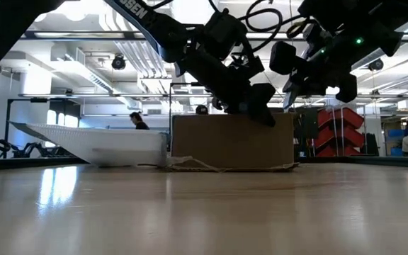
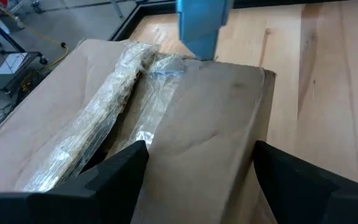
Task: Pack items into zip bag
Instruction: Break down the brown box until it is flat
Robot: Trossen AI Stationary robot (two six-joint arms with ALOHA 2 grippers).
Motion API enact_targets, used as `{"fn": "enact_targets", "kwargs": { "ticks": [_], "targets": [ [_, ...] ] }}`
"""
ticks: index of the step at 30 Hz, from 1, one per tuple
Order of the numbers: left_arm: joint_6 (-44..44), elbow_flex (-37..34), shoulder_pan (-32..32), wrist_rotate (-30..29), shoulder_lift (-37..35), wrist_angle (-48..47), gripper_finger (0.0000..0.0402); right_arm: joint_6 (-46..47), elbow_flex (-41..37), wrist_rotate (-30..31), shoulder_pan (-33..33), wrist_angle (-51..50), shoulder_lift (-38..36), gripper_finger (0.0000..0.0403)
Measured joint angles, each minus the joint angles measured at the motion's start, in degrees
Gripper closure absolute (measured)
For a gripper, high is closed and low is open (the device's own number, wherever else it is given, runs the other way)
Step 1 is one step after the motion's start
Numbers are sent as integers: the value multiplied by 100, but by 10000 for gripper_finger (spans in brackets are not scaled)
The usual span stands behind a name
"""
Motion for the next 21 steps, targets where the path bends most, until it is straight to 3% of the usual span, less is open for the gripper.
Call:
{"fn": "enact_targets", "kwargs": {
  "ticks": [4,12,17,21],
  "targets": [
    [1,0,-28,-17,-17,1,125,48,24,84,-43,137,-209,347],
    [4,-17,-199,-54,-223,-81,125,-881,20,199,-586,79,-696,347],
    [184,65,-238,-56,-405,-38,125,-364,-82,-312,-1068,68,-454,347],
    [502,219,-147,-4,-439,68,125,211,-142,-320,-1113,80,-247,347]
  ]
}}
